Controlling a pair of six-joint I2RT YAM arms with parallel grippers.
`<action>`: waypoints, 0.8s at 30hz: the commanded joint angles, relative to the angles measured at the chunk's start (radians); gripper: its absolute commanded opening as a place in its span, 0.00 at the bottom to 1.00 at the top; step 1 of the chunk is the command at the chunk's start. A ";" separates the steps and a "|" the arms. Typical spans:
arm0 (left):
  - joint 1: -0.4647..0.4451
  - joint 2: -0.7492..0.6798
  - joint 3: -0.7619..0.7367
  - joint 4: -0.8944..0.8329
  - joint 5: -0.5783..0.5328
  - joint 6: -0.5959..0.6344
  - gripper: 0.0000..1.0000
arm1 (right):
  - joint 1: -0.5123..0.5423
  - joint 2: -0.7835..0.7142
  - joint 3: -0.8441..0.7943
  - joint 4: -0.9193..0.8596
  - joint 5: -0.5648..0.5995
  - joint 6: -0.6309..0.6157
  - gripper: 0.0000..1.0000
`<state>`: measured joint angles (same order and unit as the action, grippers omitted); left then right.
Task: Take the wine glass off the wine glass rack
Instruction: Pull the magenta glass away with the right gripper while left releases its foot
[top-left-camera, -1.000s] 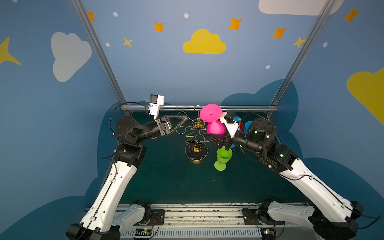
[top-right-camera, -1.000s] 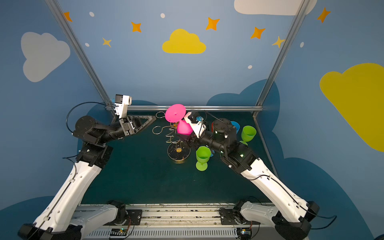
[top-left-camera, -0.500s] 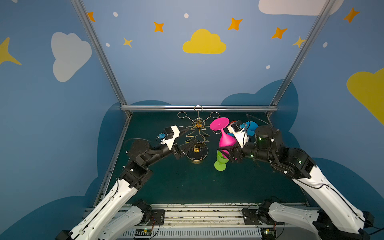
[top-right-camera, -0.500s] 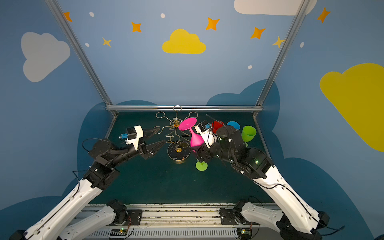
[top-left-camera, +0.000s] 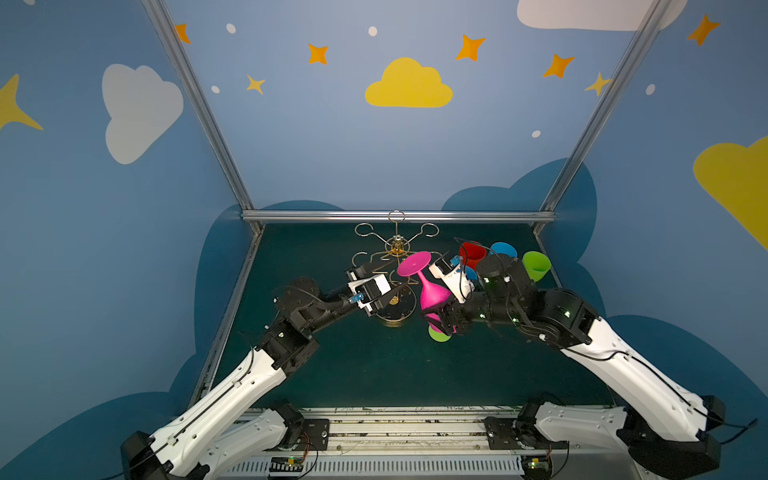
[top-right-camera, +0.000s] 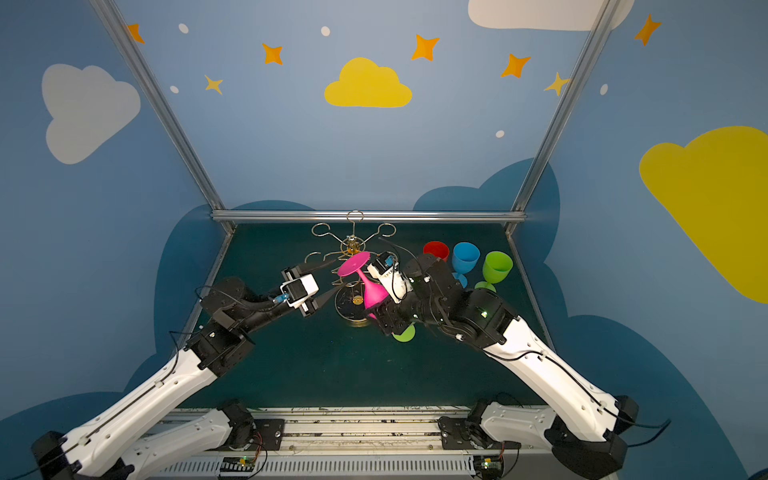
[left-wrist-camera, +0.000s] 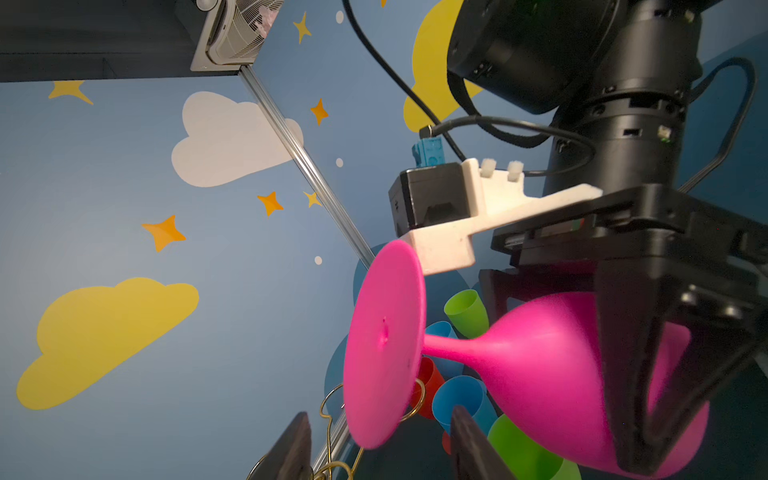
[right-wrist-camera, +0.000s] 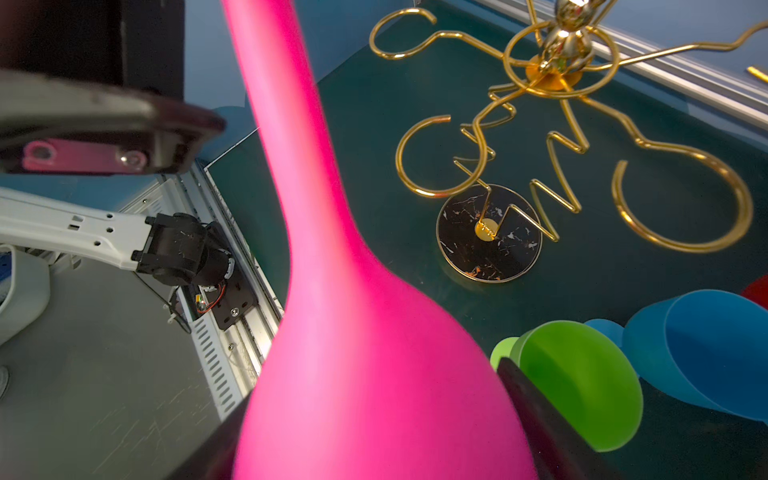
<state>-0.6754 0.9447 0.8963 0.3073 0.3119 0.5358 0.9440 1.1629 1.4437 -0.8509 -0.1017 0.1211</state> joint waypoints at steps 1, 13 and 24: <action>-0.009 0.005 0.029 0.025 -0.019 0.049 0.49 | 0.020 0.017 0.028 -0.002 -0.018 0.022 0.05; -0.015 -0.009 0.026 0.022 -0.023 0.052 0.09 | 0.046 0.046 0.011 0.001 -0.012 0.051 0.16; -0.015 -0.083 -0.026 0.006 -0.196 -0.096 0.03 | 0.010 -0.123 -0.056 0.233 -0.034 0.074 0.82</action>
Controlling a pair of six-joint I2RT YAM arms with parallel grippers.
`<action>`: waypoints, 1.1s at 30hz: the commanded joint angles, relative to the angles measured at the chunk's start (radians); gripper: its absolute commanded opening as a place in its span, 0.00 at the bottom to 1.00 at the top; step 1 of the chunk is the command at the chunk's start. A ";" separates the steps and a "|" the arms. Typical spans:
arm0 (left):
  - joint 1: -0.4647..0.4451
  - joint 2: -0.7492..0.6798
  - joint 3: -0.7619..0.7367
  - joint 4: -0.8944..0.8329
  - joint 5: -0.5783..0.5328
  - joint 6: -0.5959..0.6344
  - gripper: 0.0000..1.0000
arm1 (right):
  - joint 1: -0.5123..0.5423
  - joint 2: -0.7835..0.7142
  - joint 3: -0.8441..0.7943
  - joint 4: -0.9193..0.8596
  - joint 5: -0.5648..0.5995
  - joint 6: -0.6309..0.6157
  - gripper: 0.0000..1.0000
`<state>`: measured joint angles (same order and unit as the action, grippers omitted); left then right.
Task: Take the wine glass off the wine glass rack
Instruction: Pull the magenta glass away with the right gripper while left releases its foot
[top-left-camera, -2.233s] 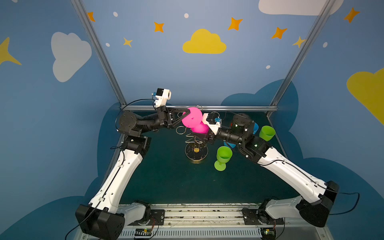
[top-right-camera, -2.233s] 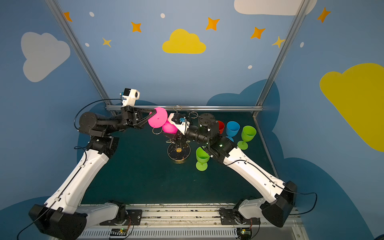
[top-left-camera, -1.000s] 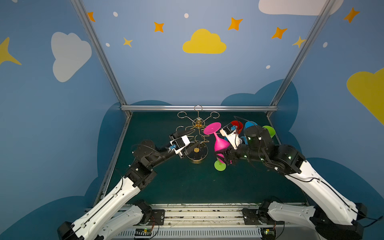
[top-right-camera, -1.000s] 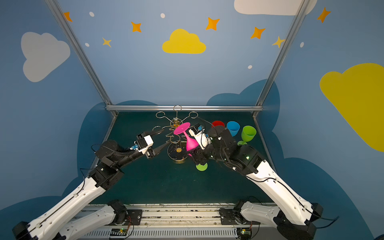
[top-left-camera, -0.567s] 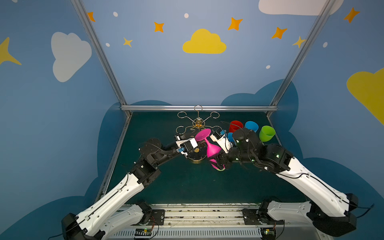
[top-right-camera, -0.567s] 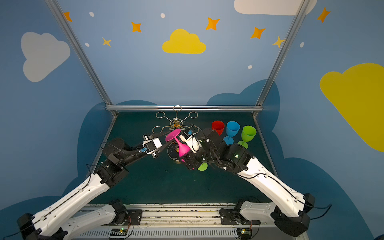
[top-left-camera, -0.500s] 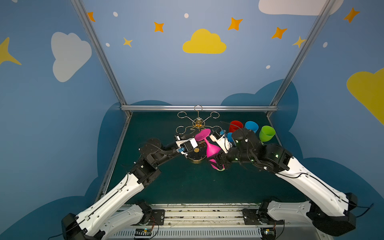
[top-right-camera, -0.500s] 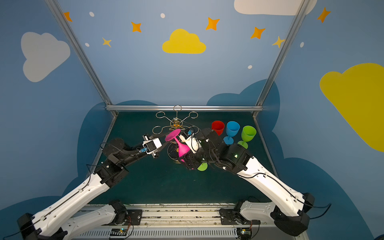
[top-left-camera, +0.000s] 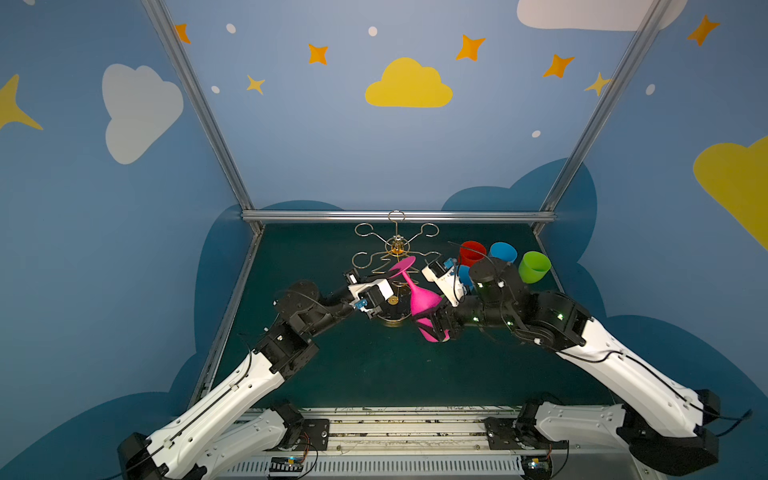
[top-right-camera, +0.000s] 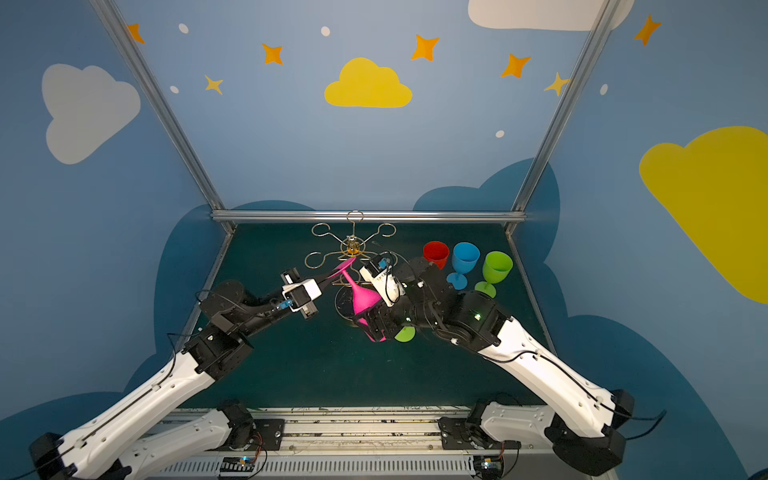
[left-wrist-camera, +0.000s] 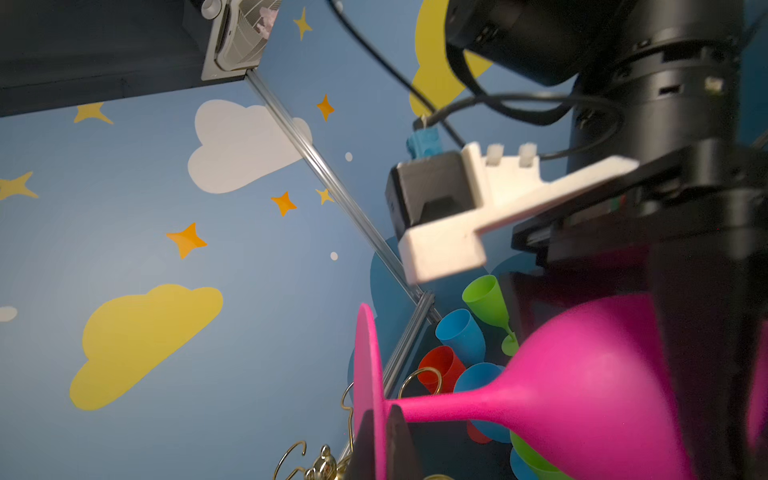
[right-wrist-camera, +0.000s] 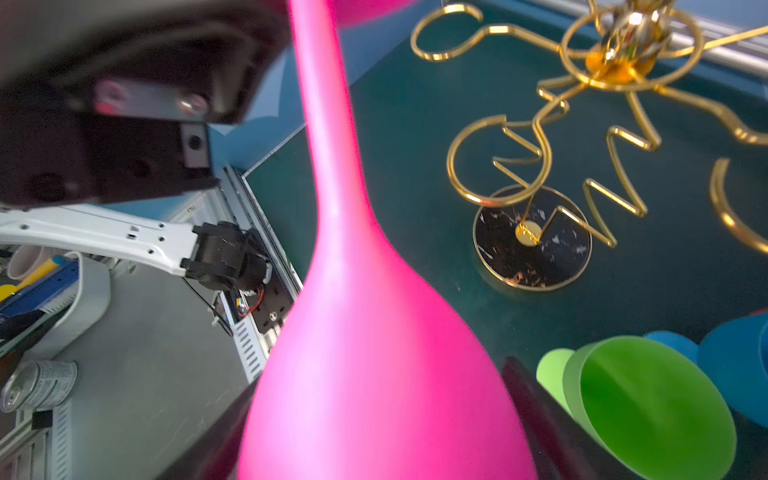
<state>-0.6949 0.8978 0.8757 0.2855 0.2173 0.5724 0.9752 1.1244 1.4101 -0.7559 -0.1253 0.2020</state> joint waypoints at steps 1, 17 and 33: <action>0.005 -0.042 -0.009 0.021 -0.126 -0.170 0.03 | -0.033 -0.117 -0.040 0.184 -0.028 -0.006 0.83; 0.014 -0.044 -0.015 -0.035 -0.233 -0.582 0.03 | -0.175 -0.455 -0.261 0.257 0.050 0.094 0.72; 0.014 -0.048 -0.034 -0.042 -0.155 -0.620 0.03 | -0.174 -0.236 -0.252 0.432 -0.053 0.111 0.38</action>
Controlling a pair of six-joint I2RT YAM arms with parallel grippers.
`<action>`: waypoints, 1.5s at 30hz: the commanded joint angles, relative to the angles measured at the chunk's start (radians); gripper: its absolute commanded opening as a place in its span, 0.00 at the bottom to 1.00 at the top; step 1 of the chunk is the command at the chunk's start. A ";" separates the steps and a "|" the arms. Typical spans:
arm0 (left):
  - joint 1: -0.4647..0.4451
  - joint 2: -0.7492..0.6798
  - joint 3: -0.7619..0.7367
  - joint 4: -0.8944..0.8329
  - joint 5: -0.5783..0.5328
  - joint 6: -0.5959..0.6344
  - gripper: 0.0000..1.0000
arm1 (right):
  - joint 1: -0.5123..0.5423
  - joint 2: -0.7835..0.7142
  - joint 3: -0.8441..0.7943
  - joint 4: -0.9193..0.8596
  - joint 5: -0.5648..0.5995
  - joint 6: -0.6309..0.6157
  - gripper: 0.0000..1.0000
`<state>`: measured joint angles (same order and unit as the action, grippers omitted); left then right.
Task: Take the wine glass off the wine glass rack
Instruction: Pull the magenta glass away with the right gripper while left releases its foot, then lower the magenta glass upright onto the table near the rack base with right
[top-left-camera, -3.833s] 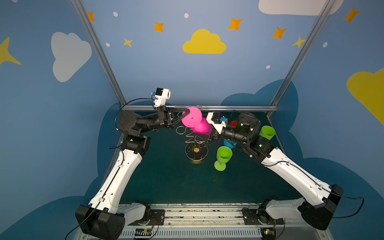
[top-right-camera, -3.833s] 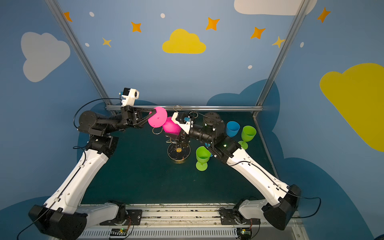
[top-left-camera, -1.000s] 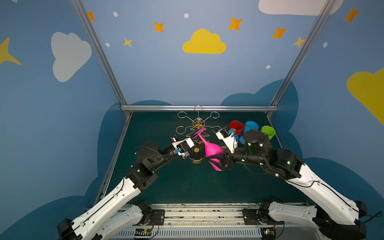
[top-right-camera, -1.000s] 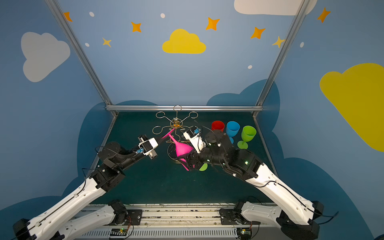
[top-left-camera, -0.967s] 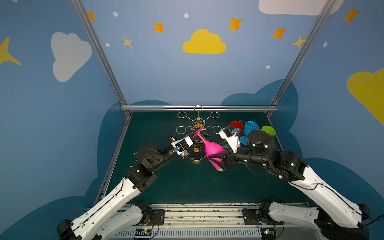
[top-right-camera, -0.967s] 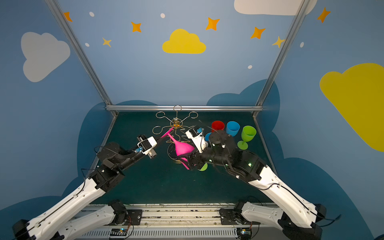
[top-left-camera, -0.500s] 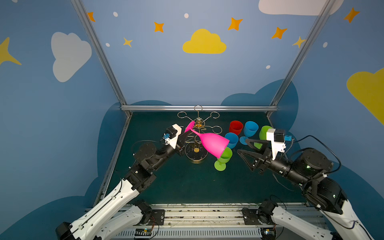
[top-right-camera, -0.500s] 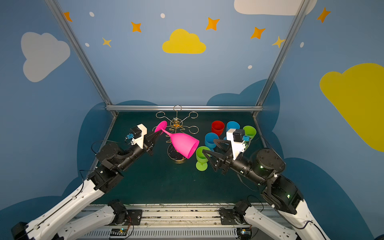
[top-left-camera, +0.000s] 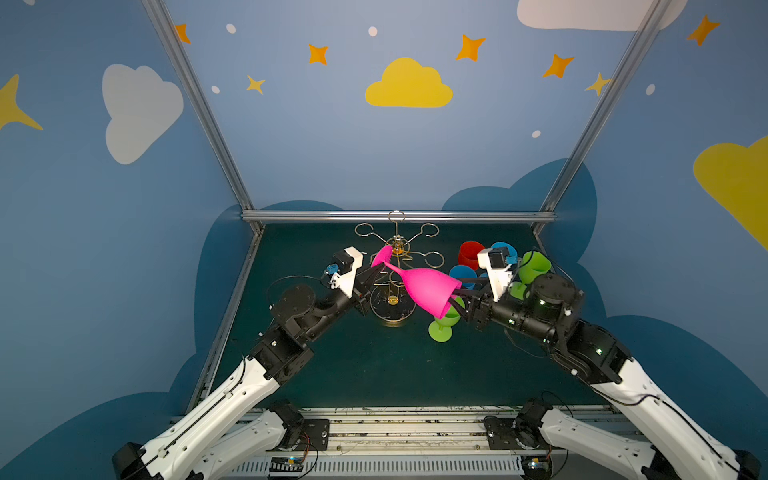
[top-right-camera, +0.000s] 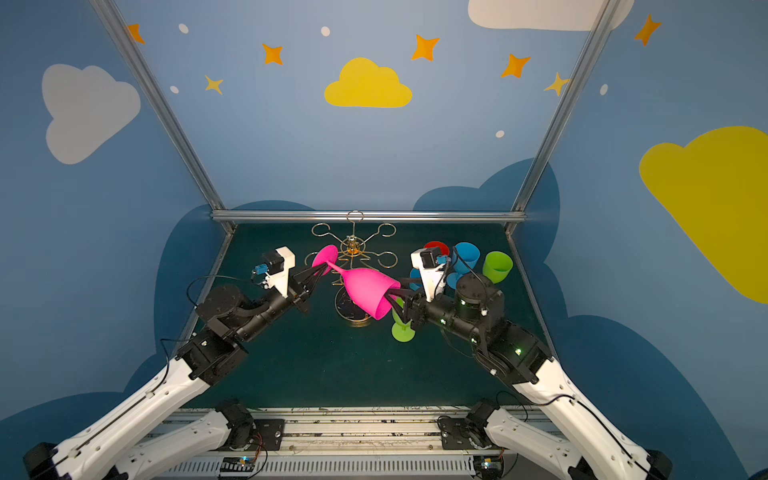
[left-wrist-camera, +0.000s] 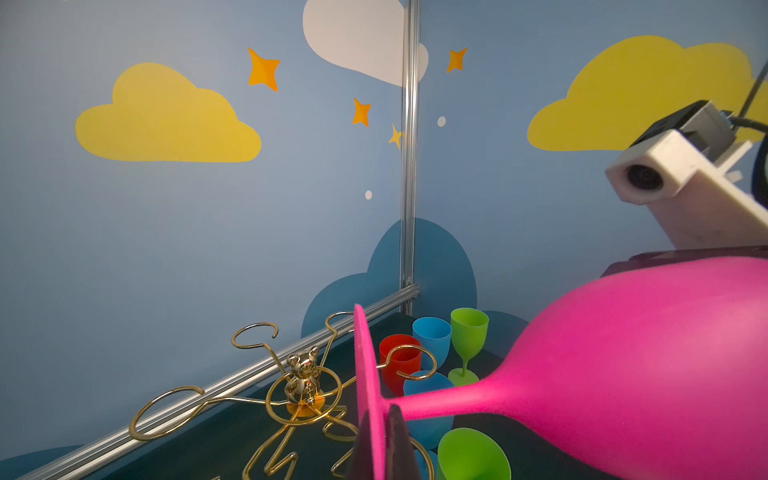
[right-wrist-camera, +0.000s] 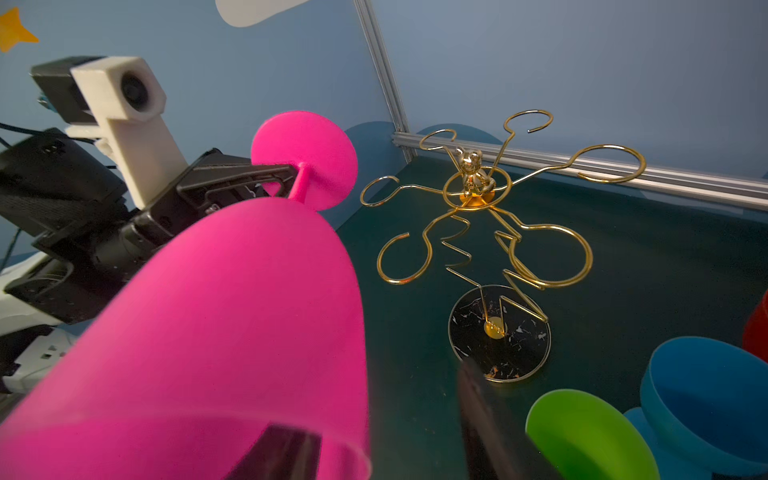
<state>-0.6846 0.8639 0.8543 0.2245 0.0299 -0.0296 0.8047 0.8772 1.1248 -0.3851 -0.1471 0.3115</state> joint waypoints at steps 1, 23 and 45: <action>0.005 -0.014 -0.015 0.018 0.038 -0.019 0.03 | -0.003 0.018 0.037 0.066 -0.038 0.003 0.30; 0.089 -0.254 -0.251 0.023 -0.417 0.008 0.99 | 0.028 0.023 0.242 -0.295 0.096 -0.165 0.00; 0.468 -0.407 -0.408 -0.054 -0.372 -0.328 0.99 | 0.298 0.299 0.267 -0.835 0.370 -0.096 0.00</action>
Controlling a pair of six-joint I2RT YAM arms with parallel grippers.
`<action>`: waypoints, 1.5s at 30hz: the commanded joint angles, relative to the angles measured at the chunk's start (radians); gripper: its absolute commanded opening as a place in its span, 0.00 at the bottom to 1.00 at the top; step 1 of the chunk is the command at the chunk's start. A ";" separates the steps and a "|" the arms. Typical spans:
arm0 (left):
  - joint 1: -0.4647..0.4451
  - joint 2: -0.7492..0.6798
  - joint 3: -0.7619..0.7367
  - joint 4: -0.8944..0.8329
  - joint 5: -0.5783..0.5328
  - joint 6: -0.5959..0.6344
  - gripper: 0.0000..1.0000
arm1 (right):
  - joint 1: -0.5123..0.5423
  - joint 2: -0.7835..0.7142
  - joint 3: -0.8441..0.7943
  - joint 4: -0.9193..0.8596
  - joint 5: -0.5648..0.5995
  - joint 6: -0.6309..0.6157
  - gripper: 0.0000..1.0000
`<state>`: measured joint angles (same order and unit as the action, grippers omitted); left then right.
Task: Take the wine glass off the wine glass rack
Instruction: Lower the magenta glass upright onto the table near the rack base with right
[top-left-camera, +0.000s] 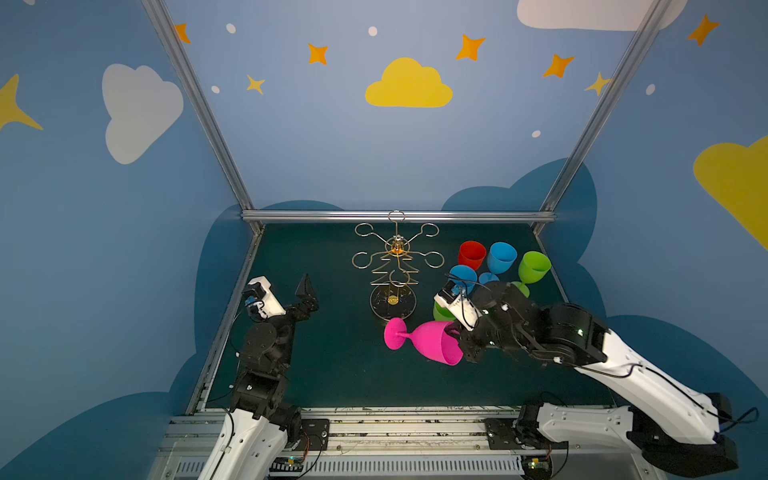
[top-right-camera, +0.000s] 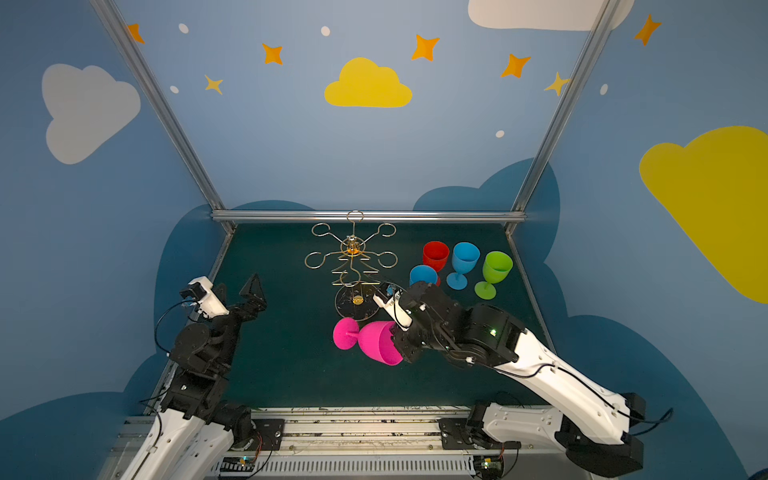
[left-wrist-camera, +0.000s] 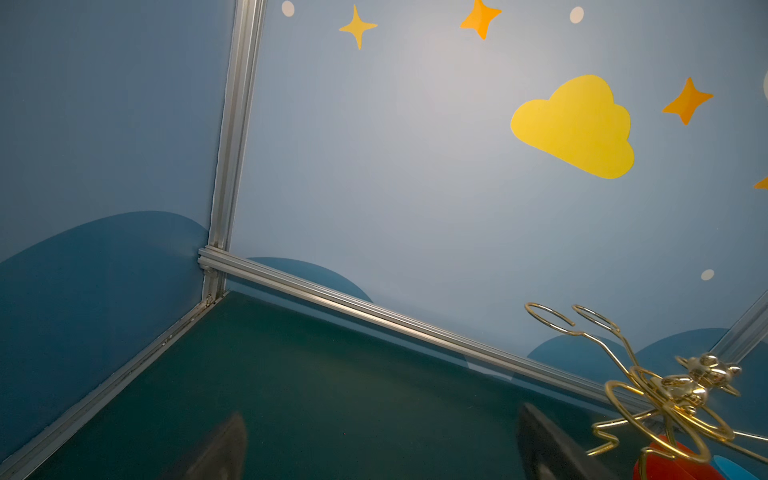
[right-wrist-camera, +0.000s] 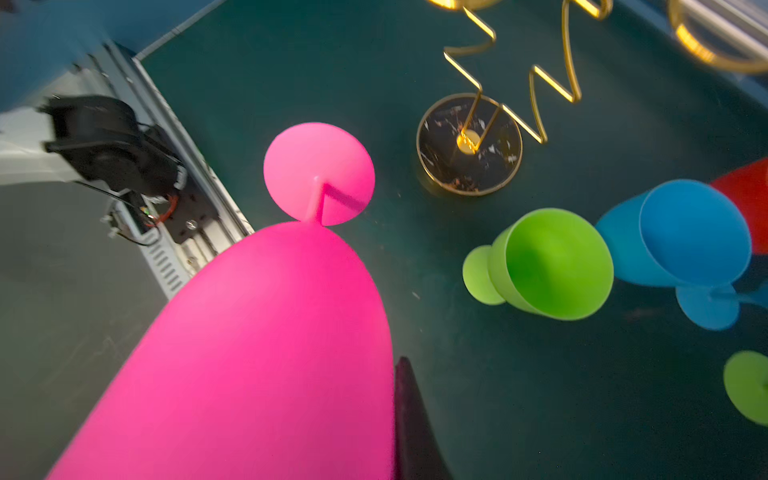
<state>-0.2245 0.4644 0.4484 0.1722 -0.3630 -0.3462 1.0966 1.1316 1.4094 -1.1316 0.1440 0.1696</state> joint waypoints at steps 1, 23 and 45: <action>0.010 -0.009 -0.002 -0.003 0.021 -0.011 0.99 | 0.006 0.070 -0.020 -0.093 0.086 0.055 0.00; 0.030 -0.031 0.007 -0.031 0.031 0.006 0.99 | -0.006 0.541 0.112 -0.192 0.044 0.175 0.00; 0.037 -0.044 0.002 -0.030 0.026 0.006 0.99 | -0.028 0.385 0.126 -0.076 0.026 0.132 0.52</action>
<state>-0.1917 0.4297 0.4484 0.1410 -0.3367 -0.3470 1.0744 1.6001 1.5131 -1.2339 0.1707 0.3214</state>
